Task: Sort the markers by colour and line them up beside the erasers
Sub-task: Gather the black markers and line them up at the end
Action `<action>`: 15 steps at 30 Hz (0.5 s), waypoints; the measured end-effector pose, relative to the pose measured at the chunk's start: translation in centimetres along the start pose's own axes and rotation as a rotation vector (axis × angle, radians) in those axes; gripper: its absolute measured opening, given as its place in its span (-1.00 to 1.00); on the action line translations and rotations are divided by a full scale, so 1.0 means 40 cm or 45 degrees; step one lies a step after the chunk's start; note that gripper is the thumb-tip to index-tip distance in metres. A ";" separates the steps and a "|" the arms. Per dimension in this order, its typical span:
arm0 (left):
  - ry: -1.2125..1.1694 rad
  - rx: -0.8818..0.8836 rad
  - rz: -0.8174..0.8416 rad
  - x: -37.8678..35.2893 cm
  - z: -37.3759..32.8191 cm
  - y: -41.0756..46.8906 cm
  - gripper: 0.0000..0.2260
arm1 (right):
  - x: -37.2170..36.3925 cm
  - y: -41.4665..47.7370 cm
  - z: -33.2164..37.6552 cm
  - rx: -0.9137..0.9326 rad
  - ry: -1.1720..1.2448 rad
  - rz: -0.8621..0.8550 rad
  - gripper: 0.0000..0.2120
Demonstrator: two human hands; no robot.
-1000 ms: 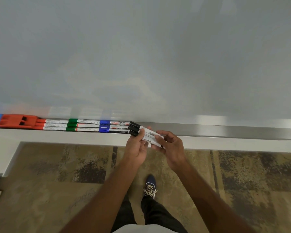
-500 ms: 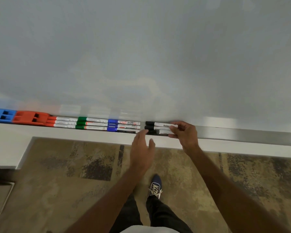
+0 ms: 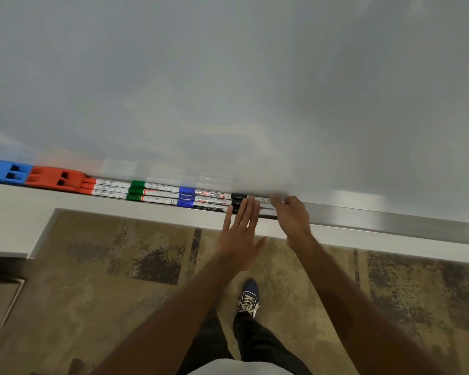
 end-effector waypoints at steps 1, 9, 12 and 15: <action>0.007 0.000 0.003 -0.001 0.002 -0.001 -0.28 | -0.003 0.002 -0.001 -0.006 -0.002 0.015 -0.53; 0.051 0.025 0.035 -0.005 0.004 0.003 -0.26 | -0.009 0.002 0.017 -0.053 -0.004 0.100 -0.37; 0.042 0.021 0.061 -0.009 0.003 0.007 -0.25 | -0.004 -0.004 0.025 -0.061 -0.008 0.106 -0.41; 0.016 0.004 0.048 0.004 -0.004 0.007 -0.25 | 0.003 -0.005 0.032 -0.045 -0.012 0.091 -0.43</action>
Point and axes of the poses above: each hand's wrist, its own y-axis towards the middle knuckle, its own x-axis out of the back of the hand, z = x × y, the point moved 8 cm from there along y, towards the middle knuckle, and after that the axes turned 3 degrees about -x, right-handed, at the moved point
